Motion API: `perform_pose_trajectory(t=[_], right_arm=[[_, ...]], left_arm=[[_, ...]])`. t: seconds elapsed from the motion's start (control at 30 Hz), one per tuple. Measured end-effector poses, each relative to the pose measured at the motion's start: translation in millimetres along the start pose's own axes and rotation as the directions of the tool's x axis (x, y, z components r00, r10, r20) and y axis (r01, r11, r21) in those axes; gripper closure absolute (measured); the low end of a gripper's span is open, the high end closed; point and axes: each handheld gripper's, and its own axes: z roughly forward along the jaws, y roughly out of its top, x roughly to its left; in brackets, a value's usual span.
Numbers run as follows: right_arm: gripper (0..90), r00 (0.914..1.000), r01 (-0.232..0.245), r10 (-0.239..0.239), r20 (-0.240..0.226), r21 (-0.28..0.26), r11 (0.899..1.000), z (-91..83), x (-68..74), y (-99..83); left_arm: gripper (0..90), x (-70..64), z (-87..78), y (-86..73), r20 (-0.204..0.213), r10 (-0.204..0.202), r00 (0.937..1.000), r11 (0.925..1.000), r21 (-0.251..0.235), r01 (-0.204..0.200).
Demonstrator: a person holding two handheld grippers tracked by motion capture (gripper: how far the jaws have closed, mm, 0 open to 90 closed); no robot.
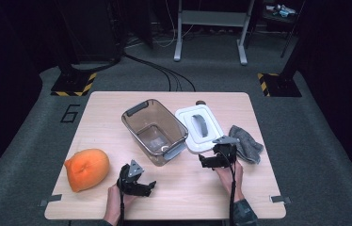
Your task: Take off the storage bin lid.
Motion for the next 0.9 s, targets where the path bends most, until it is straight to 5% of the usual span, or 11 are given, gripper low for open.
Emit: perform_pose_trajectory(t=[0.5, 0.9], right_arm=[[0.0, 0.9989, -0.04, 0.04, 0.026, 0.005, 0.999, -9.6, -8.7, -53.0], [0.0, 0.9968, -0.052, 0.05, 0.061, 0.025, 0.998, -15.5, -20.5, -64.0]], left_arm=[[10.4, 1.9, -39.7, 0.5, -0.013, -0.013, 0.9998, 0.9995, -0.029, 0.013], [10.4, 17.9, -84.0, 12.5, -0.058, -0.033, 0.9978, 0.9967, -0.076, 0.029]])
